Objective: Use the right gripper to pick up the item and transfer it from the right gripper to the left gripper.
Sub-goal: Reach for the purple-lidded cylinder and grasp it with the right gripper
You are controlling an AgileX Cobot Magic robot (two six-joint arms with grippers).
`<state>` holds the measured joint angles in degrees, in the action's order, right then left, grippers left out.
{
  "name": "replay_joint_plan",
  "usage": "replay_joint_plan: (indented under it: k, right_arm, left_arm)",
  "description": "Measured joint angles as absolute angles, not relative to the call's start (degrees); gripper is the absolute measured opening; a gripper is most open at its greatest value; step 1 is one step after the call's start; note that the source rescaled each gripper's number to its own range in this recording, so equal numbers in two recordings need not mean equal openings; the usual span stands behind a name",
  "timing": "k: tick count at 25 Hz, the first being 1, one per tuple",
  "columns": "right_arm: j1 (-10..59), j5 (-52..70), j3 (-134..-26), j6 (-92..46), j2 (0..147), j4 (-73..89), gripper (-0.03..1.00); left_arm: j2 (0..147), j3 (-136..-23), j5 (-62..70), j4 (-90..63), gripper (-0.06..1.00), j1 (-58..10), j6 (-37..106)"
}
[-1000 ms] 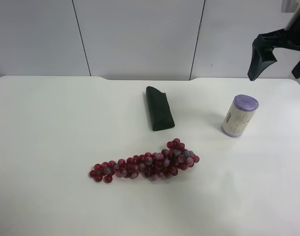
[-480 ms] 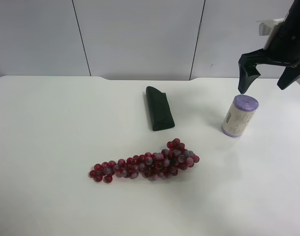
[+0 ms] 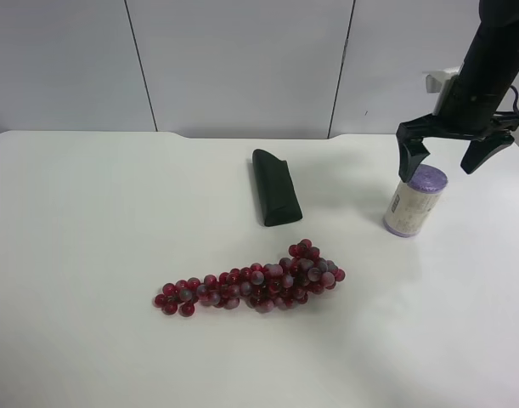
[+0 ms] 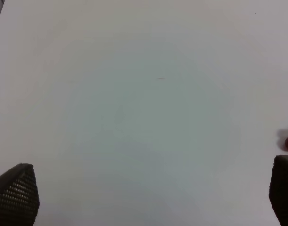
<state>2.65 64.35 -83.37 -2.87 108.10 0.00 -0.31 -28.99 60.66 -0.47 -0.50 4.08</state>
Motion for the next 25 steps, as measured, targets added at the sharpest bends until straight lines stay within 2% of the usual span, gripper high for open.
replay_joint_plan:
  k: [15,18,22,25]
  right_arm:
    - [2.65,60.16,-83.37,-2.87,115.42,0.84,0.94]
    - [2.65,60.12,-83.37,-2.87,116.0,0.9,0.86]
    - [2.65,60.12,-83.37,-2.87,116.26,0.9,0.68]
    - [2.65,60.12,-83.37,-2.87,116.26,0.9,0.5]
  left_arm:
    - [-0.31,-28.99,60.66,-0.47,1.0,-0.5,4.08]
    - [-0.31,-28.99,60.66,-0.47,1.0,-0.5,4.08]
    - [-0.31,-28.99,60.66,-0.47,1.0,-0.5,4.08]
    - [-0.31,-28.99,60.66,-0.47,1.0,-0.5,4.08]
